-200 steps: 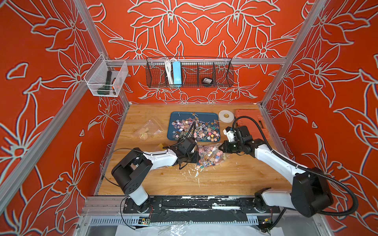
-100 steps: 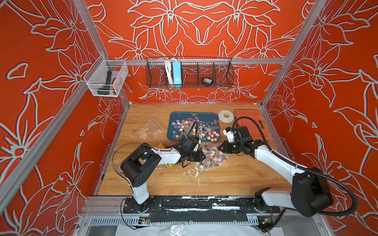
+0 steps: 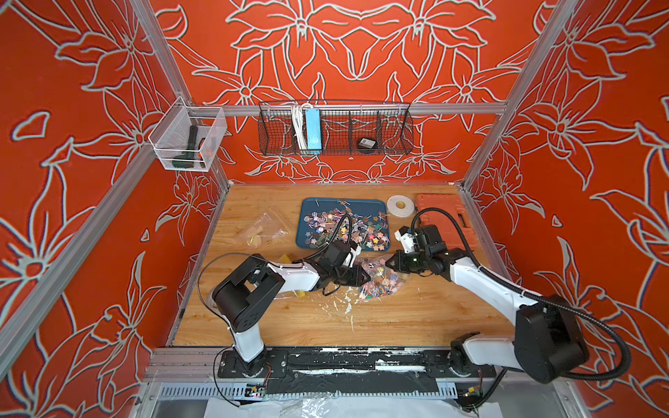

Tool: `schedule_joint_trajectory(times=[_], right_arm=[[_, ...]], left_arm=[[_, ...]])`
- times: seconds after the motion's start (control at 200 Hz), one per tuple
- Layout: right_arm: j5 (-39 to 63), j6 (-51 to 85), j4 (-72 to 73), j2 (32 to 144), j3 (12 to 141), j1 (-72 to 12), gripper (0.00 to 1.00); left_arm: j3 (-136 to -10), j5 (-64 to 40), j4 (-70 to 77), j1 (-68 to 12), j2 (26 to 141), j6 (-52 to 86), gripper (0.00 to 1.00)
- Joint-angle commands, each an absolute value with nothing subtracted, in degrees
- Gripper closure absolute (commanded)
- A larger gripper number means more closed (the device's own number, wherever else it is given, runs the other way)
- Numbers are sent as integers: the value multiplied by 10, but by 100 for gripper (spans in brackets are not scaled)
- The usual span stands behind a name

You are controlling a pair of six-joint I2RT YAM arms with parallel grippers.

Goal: Pour candies out of the ziploc bag
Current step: Pick up the ziploc bag from the center of the board.

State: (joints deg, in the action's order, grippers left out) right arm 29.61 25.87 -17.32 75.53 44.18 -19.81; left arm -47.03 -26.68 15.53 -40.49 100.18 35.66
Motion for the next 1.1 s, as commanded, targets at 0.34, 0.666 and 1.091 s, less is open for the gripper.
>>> schedule_joint_trajectory(times=[0.34,0.666,1.091], right_arm=[[308,264,-178,745,439,-195,100],[310,267,-177,737,435,-195,100],[319,273,-173,731,427,-195,100]], left_arm=[[-478,-264,168,-410,1013,353,91],[-478,-264,161,-411,985,358,100],[-491,-258,127,-428,964,343,93]])
